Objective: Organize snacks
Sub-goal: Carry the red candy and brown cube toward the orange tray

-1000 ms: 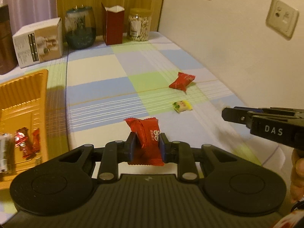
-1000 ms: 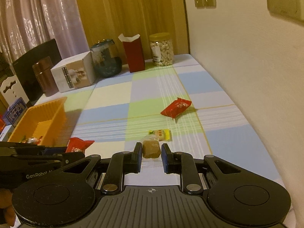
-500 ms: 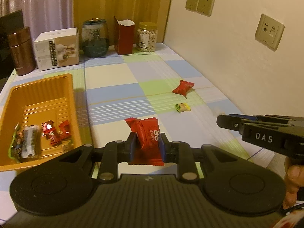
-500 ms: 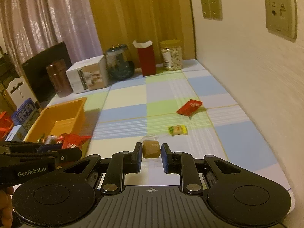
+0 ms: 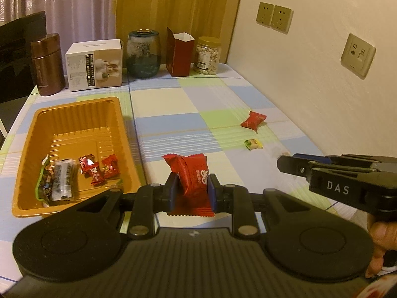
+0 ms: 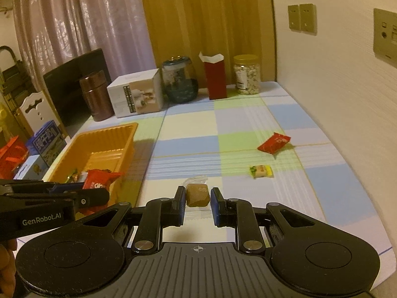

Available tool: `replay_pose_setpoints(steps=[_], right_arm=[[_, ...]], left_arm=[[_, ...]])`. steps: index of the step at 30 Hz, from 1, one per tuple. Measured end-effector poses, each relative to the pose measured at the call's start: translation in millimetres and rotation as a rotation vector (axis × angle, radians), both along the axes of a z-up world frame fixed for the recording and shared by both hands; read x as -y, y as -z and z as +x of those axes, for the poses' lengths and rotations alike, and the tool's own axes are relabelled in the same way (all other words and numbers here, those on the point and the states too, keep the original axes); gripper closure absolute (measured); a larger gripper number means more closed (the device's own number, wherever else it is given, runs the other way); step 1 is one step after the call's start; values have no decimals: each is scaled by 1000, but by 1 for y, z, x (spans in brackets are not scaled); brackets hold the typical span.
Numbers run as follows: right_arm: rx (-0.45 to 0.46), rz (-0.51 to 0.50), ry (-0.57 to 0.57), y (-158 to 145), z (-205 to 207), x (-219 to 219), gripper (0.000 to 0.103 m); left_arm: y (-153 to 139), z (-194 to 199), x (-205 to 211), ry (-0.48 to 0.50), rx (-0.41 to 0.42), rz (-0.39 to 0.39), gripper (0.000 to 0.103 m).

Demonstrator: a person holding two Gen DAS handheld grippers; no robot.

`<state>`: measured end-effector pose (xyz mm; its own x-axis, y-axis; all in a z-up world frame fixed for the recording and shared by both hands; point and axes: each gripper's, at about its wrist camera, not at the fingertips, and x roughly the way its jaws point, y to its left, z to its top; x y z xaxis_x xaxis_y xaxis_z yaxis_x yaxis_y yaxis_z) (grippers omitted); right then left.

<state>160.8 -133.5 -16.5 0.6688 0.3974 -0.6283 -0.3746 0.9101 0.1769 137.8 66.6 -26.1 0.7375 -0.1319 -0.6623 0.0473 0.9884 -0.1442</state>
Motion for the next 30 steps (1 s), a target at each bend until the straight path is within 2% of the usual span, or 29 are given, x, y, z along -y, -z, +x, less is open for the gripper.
replay_pose_setpoints(steps=[30], right_arm=[[16,-1,-78,-4,-7,-70,82]], left_arm=[[-12,-14,-62,-59,13,2,80]])
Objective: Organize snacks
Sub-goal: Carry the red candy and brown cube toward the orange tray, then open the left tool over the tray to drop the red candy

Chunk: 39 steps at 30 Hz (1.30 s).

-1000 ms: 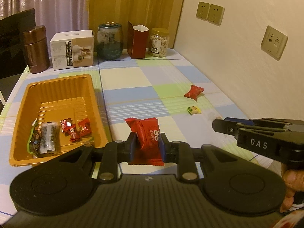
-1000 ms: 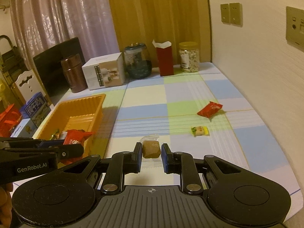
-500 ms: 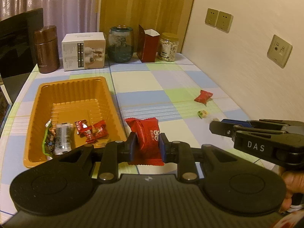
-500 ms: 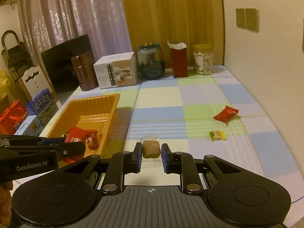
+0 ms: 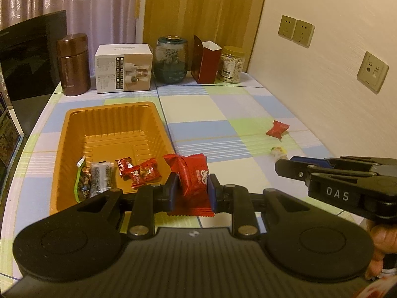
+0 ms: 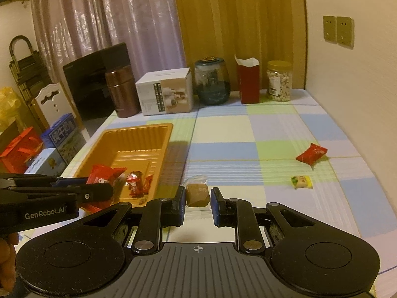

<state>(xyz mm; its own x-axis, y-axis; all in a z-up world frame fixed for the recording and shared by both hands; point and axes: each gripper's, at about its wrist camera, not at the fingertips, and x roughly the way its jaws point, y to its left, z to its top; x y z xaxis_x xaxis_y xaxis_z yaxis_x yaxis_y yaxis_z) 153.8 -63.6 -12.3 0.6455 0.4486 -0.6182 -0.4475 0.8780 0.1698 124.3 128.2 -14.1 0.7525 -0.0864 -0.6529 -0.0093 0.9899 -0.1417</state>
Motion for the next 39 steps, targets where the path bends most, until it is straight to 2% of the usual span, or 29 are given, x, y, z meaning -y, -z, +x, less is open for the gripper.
replay_pose_setpoints(steps=[20,39], right_arm=[[-1,16,-79,5,4,-56,82],[-23,13,-147,26,28,-109,82]], left_arm=[[2,3,-53,-52,-15,45,80],[25,26,-98,-95,-62,74,80]])
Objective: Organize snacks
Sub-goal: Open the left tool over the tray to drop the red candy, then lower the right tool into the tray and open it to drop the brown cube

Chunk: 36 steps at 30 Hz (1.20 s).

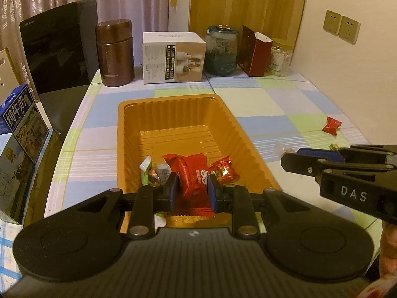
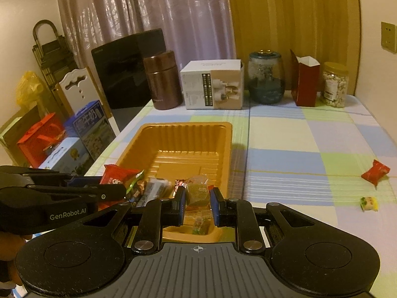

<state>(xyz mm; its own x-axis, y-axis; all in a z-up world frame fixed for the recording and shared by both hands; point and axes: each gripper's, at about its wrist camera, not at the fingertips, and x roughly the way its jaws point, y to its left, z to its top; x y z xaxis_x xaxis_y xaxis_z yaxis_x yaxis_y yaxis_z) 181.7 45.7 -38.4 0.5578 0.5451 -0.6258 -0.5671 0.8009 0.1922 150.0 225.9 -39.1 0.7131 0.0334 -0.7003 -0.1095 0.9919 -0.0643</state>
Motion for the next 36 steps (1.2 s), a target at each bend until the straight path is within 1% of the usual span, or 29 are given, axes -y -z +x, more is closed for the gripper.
replay_pose_setpoints(steps=[11,27,28,29,30,36], right_arm=[[-6,2,-19,9,22,-21,82],[-38,13,-17,23,40,-32,82],[-40,13,-17,24,41,-32,82],[-41,14,-17,24,41,-33,82],[-42,15,-16,24,41,-32,82],[-51,17,-8,26,41,-29,82]], left_arm=[[9,20,-19,-18,-10,15,80],[23,38,-20,-15,-23,7,80],[24,40,-20,-15,-23,7,79],[25,41,-20,-15,-24,7,75],[25,41,-20,-18,-25,8,66],[29,35,-21,-22,-40,17,65]])
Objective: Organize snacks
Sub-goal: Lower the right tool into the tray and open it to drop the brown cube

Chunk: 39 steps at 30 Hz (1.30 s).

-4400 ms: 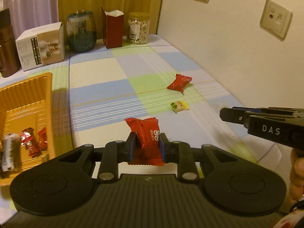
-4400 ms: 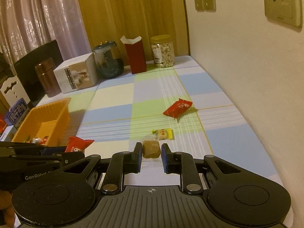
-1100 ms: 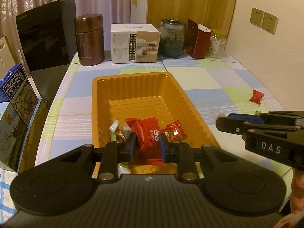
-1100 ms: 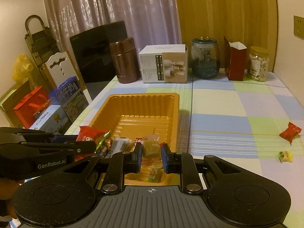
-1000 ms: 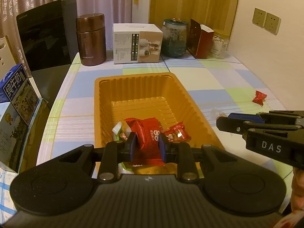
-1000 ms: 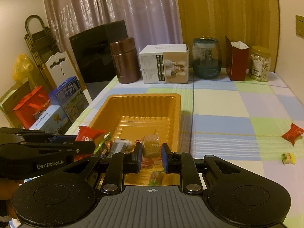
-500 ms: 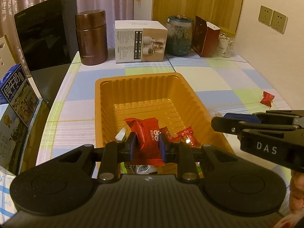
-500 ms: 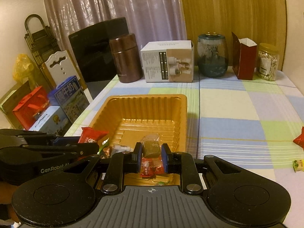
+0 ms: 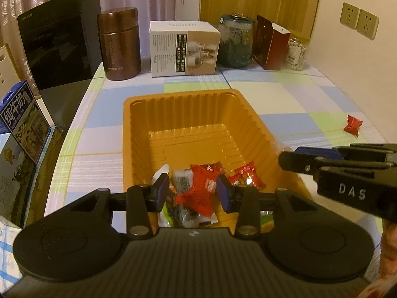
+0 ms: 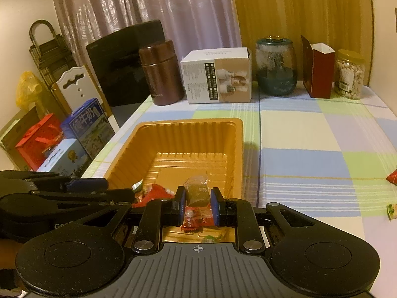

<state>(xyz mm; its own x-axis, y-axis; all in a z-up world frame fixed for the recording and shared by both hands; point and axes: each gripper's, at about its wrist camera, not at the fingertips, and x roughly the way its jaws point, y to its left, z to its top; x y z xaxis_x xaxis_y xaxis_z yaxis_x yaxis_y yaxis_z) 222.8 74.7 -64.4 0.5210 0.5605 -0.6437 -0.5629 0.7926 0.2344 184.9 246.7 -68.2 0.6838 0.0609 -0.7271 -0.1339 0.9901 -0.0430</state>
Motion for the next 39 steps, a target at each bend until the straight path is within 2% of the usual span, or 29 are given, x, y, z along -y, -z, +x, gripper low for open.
replay_pose_setpoints(steps=[19,28,30,31,32,39], right_arm=[[8,19,1,-11,-4,-5,81],[-26,58,-4,-5,2,-7,81],[-40,75,2,-4,4,-4,73],[-41,82,6,-5,5,-2,55],[-39,88,13,-5,5,1,43],[-39,92,84,-11,3,29,42]], left_arm=[[-4,-10,-1,-9,3,5,65],[-2,-10,-4,-11,-3,4,65],[-2,-10,-6,-13,-6,-1,65],[-1,-11,-6,-13,-8,-1,65],[-1,-11,-5,-13,-10,0,65],[-9,-17,3,-12,1,-2,65]])
